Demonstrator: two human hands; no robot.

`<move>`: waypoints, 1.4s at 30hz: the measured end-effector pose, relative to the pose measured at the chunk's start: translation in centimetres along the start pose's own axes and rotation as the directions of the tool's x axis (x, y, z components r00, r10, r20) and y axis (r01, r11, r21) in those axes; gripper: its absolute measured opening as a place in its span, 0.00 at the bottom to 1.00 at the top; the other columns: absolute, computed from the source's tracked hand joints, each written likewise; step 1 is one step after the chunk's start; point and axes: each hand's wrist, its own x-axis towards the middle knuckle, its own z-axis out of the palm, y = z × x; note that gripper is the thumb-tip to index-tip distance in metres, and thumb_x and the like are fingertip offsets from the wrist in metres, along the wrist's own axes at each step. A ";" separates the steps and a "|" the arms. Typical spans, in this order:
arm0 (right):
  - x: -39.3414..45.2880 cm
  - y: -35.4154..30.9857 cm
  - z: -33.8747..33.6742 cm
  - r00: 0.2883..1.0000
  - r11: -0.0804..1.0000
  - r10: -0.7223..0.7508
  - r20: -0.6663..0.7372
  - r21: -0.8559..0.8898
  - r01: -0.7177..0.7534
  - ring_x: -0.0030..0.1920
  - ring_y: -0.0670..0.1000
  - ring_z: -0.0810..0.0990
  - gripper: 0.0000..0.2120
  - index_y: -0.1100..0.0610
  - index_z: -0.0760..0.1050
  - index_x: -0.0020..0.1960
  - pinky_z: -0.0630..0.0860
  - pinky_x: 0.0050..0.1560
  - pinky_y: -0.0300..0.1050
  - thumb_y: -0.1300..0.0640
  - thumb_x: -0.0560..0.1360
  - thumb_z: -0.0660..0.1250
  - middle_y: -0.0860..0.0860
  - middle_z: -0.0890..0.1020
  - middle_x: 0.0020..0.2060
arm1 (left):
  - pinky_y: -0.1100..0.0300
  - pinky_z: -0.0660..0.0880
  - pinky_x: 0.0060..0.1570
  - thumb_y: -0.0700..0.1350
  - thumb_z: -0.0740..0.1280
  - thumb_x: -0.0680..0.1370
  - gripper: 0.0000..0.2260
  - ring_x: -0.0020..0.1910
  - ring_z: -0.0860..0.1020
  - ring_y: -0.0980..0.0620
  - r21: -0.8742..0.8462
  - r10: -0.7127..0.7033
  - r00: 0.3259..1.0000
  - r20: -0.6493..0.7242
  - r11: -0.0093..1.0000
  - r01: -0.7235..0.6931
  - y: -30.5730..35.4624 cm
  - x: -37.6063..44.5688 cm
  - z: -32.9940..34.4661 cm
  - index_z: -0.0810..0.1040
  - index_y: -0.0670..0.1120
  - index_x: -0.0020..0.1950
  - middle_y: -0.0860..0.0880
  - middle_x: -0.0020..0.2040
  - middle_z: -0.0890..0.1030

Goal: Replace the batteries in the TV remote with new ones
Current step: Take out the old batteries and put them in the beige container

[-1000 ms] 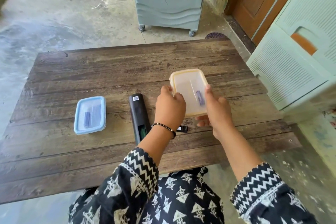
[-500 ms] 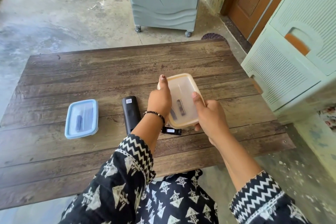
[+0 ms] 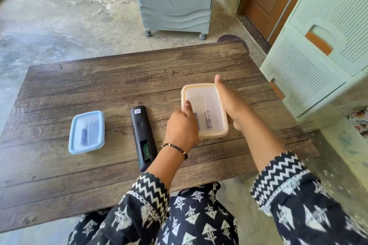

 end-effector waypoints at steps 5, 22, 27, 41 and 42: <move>0.5 -1.5 0.1 0.988 0.964 -0.146 -0.045 -0.233 0.131 0.34 0.54 0.74 0.28 0.60 0.71 0.35 0.64 0.32 0.44 0.38 0.78 0.50 0.54 0.75 0.30 | 0.45 0.81 0.36 0.56 0.47 0.81 0.23 0.38 0.80 0.39 -0.014 -0.022 0.999 0.049 1.000 0.023 0.6 -0.4 -0.5 0.71 0.38 0.48 0.43 0.38 0.75; 2.0 1.7 -5.6 0.990 0.948 -0.128 -0.061 0.286 0.140 0.33 0.50 0.78 0.08 0.60 0.76 0.51 0.77 0.26 0.41 0.68 0.74 0.65 0.51 0.79 0.36 | 0.55 0.76 0.39 0.48 0.57 0.80 0.13 0.35 0.73 0.52 -0.179 0.004 0.975 0.222 0.983 0.036 3.2 2.6 1.5 0.74 0.39 0.51 0.46 0.38 0.75; 7.5 1.1 -7.6 0.971 0.924 -0.107 -0.216 0.340 0.177 0.32 0.51 0.79 0.12 0.66 0.75 0.56 0.79 0.29 0.42 0.69 0.73 0.65 0.54 0.80 0.38 | 0.44 0.78 0.51 0.41 0.64 0.75 0.04 0.40 0.77 0.46 -0.104 0.151 0.974 0.169 0.985 -0.135 6.4 7.3 4.1 0.75 0.41 0.46 0.43 0.39 0.76; 20.7 0.5 -9.7 0.967 0.814 0.034 -0.253 0.569 0.120 0.36 0.51 0.78 0.09 0.68 0.74 0.54 0.80 0.27 0.39 0.69 0.74 0.65 0.60 0.78 0.44 | 0.44 0.78 0.52 0.36 0.67 0.71 0.21 0.52 0.80 0.40 -0.230 0.082 0.989 0.121 0.972 -0.052 9.9 21.3 11.4 0.72 0.41 0.64 0.38 0.55 0.80; 21.2 0.6 -9.8 0.965 0.807 0.044 -0.257 0.579 0.118 0.36 0.52 0.78 0.07 0.67 0.74 0.52 0.80 0.27 0.40 0.69 0.74 0.65 0.59 0.78 0.42 | 0.45 0.79 0.52 0.36 0.67 0.72 0.22 0.53 0.80 0.40 -0.258 0.075 0.991 0.115 0.965 -0.043 10.1 21.4 11.6 0.71 0.41 0.65 0.40 0.55 0.80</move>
